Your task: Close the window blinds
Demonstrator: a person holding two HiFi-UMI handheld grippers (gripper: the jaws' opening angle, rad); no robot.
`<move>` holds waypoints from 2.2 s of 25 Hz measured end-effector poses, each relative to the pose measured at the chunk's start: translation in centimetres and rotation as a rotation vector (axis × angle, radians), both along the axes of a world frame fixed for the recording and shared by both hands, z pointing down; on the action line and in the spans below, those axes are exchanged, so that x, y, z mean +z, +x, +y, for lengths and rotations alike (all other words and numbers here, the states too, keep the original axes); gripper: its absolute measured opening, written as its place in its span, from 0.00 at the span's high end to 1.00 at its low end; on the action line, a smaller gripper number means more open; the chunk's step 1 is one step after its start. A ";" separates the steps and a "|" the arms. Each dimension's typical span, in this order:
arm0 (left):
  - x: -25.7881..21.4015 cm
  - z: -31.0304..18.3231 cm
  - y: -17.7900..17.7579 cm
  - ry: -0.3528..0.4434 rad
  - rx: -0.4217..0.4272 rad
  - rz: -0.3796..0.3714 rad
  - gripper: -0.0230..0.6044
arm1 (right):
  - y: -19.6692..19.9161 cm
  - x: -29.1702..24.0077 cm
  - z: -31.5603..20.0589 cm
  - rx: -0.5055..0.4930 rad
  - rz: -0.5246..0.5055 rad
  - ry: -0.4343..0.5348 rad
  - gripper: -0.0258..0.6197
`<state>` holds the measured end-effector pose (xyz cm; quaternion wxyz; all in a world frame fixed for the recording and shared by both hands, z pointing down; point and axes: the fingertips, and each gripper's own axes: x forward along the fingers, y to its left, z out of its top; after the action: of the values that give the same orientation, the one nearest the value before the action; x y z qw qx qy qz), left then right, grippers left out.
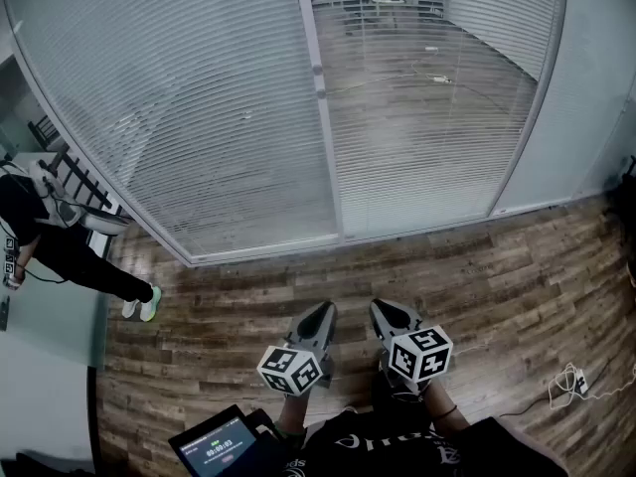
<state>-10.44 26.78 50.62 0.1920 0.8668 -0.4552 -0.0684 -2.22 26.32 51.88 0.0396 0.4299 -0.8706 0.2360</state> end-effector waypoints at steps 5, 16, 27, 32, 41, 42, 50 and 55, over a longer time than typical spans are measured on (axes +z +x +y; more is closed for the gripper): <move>-1.3 -7.0 2.3 0.018 -0.045 0.014 0.96 | 2.7 -1.4 -7.0 -0.036 0.024 0.027 0.93; -1.9 -18.6 7.1 0.037 -0.109 -0.008 0.96 | 7.6 -1.0 -18.8 -0.090 0.006 0.026 0.93; -0.4 -22.6 6.4 -0.006 -0.148 -0.035 0.96 | 6.9 1.7 -22.6 -0.128 -0.013 -0.046 0.93; 0.5 -28.9 4.2 -0.011 -0.178 -0.022 0.96 | 5.9 2.5 -27.5 -0.111 -0.005 -0.057 0.93; -2.4 -41.5 1.0 0.035 -0.128 -0.005 0.96 | 3.5 0.2 -38.0 -0.023 0.013 -0.017 0.93; -2.5 -43.0 0.5 0.033 -0.124 -0.007 0.96 | 3.2 0.0 -39.3 -0.014 0.017 -0.015 0.93; -5.6 -54.2 -2.5 0.056 -0.097 0.023 0.95 | 1.8 -1.3 -47.4 0.082 0.049 -0.013 0.93; -7.1 -60.3 -1.7 0.010 -0.025 0.044 0.82 | 2.1 -2.5 -51.5 0.157 0.045 -0.008 0.93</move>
<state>-12.18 -33.52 43.50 0.1967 0.8602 -0.4614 -0.0919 -0.13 -25.17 49.42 0.0421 0.5018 -0.8322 0.2320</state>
